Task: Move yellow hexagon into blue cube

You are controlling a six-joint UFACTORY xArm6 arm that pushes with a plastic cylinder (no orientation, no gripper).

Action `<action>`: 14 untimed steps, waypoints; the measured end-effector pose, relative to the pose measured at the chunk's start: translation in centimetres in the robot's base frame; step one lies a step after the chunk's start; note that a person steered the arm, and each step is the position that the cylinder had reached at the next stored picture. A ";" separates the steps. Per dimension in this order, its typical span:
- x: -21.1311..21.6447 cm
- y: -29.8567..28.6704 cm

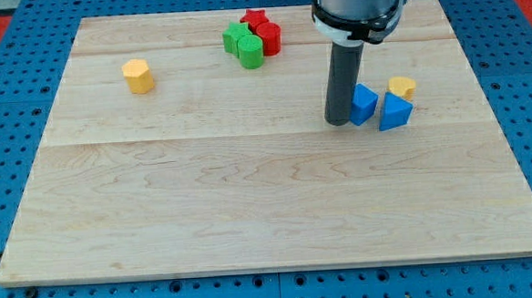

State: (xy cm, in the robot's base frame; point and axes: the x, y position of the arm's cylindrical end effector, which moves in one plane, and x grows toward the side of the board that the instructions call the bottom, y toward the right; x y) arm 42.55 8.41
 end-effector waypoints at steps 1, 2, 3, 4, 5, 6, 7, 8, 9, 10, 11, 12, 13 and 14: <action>0.0 -13.5; -0.4 -29.0; -6.7 -33.7; -8.7 -32.2; -8.7 -28.1; -9.3 -24.4; -12.2 -28.7; -12.6 -26.2; -7.4 -24.6; -7.3 -19.4; -8.4 -24.0; -8.7 -29.4; -13.6 -29.3; -13.1 -22.5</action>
State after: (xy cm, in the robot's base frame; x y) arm 29.42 -14.12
